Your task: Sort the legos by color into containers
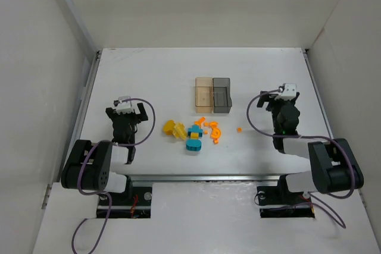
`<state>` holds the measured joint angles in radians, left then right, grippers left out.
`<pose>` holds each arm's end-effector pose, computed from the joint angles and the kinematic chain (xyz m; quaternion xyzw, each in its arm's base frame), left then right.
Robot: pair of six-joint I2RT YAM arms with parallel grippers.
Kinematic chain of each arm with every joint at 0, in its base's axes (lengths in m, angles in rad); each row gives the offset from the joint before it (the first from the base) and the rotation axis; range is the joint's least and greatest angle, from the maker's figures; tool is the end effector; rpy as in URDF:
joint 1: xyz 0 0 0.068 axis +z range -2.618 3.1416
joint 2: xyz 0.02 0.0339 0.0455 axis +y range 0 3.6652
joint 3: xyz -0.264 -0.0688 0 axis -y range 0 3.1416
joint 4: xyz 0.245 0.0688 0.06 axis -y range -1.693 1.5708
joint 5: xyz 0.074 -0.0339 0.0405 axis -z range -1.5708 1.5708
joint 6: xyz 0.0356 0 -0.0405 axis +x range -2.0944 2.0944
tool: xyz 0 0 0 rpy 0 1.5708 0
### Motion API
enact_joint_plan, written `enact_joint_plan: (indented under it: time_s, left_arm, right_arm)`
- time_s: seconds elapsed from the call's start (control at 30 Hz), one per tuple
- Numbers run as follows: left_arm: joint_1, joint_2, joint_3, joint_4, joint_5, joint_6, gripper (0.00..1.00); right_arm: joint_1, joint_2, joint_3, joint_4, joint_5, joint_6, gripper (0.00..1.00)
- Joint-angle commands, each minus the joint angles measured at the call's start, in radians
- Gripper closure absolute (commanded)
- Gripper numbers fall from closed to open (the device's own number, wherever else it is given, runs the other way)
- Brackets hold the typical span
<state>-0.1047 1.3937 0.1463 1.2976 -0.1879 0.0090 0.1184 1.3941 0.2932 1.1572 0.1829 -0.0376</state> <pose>0.2166 -0.0161 0.1656 -0.0289 0.6889 0.0301 0.7237 0.2459 0.0227 0.1882 0.0129 0.6871 -0.0335 0.7256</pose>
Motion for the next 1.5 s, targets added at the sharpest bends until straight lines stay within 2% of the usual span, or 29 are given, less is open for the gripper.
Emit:
enact_joint_plan:
  time_s: [0.0,0.03,0.1,0.2,0.3,0.37,0.4,0.43,0.5,0.53,0.57,0.6,0.63,0.67,0.73,0.77,0.8,0.83,0.87,0.93,0.97,1.0,1.03,1.13,1.2,1.47]
  left_arm:
    - [-0.004,-0.013,-0.008,0.264,-0.008,-0.001,0.00]
    - [-0.004,-0.013,-0.008,0.264,-0.008,-0.001,0.00]
    - [-0.004,-0.013,-0.008,0.255,-0.008,-0.001,0.00]
    - [-0.004,-0.013,0.001,0.241,0.030,0.020,0.00]
    - [-0.004,-0.034,-0.065,0.357,0.131,0.071,0.00]
    - [-0.004,-0.120,-0.120,0.372,0.189,0.106,0.00]
    - [-0.004,-0.181,-0.120,0.292,0.236,0.130,0.00]
    - [-0.013,-0.353,-0.031,-0.026,0.351,0.237,0.00]
    - [-0.036,-0.485,0.132,-0.438,0.573,0.523,0.00]
    - [-0.049,-0.517,0.210,-0.583,0.682,0.608,0.00]
    - [-0.058,-0.553,0.275,-0.672,0.664,0.623,0.00]
    - [-0.075,-0.562,0.374,-0.749,0.613,0.570,0.00]
    - [-0.085,-0.562,0.416,-0.774,0.478,0.553,0.00]
    - [-0.099,-0.562,0.456,-0.805,0.416,0.552,0.00]
    - [-0.136,-0.527,0.573,-0.941,0.335,0.563,0.00]
    - [-0.147,-0.509,0.608,-0.995,0.287,0.563,0.00]
    - [-0.159,-0.471,0.645,-1.055,0.271,0.554,0.00]
    - [-0.188,-0.452,0.701,-1.162,0.257,0.540,0.00]
    - [-0.200,-0.435,0.722,-1.202,0.245,0.514,0.00]
    - [-0.222,-0.410,0.736,-1.244,0.200,0.383,0.00]
    - [-0.222,-0.410,0.727,-1.244,0.200,0.341,0.00]
    - [-0.231,-0.420,0.710,-1.244,0.162,0.295,0.00]
    - [-0.231,-0.439,0.678,-1.224,0.130,0.213,0.00]
    - [-0.240,-0.462,0.644,-1.215,0.091,0.151,0.00]
    - [-0.240,-0.472,0.618,-1.215,0.091,0.151,0.00]
    - [-0.259,-0.525,0.552,-1.163,0.082,0.169,0.00]
  right_arm:
    - [0.021,-0.114,0.154,-0.316,0.016,0.001,0.00]
    - [0.030,-0.159,0.275,-0.409,0.016,-0.016,0.00]
    - [0.062,-0.194,0.377,-0.584,0.039,-0.126,0.00]
    - [0.177,-0.257,0.530,-0.648,0.107,-0.353,0.00]
    - [0.285,-0.276,0.659,-0.648,0.294,-0.517,0.00]
    - [0.341,-0.264,0.754,-0.648,0.445,-0.564,0.00]
    - [0.358,-0.264,0.786,-0.668,0.492,-0.594,0.00]
    - [0.394,-0.248,0.817,-0.719,0.582,-0.605,0.00]
    - [0.427,-0.235,0.909,-0.821,0.627,-0.630,0.00]
    - [0.444,-0.221,0.931,-0.873,0.642,-0.630,0.00]
    - [0.463,-0.221,0.943,-0.942,0.673,-0.630,0.00]
    - [0.505,-0.211,0.930,-0.942,0.690,-0.630,0.00]
    - [0.524,-0.211,0.913,-0.942,0.699,-0.615,0.00]
    - [0.544,-0.211,0.900,-0.965,0.699,-0.581,0.00]
    - [0.590,-0.211,0.923,-1.159,0.650,-0.449,0.00]
    - [0.590,-0.211,0.948,-1.268,0.597,-0.247,0.00]
    - [0.590,-0.211,0.969,-1.459,0.457,-0.140,0.00]
    - [0.564,-0.211,0.969,-1.519,0.393,-0.048,0.00]
    - [0.549,-0.222,0.945,-1.557,0.338,0.097,0.01]
    - [0.526,-0.233,0.876,-1.606,0.183,0.186,0.12]
    - [0.517,-0.233,0.810,-1.607,0.143,0.223,0.21]
    - [0.517,-0.218,0.787,-1.626,0.106,0.287,0.24]
    - [0.517,-0.193,0.759,-1.660,0.055,0.341,0.34]
    - [0.517,-0.169,0.696,-1.660,0.030,0.404,0.36]
    - [0.462,-0.130,0.649,-1.640,-0.035,0.413,0.36]
    - [0.437,0.095,0.670,-1.640,-0.049,0.364,0.38]
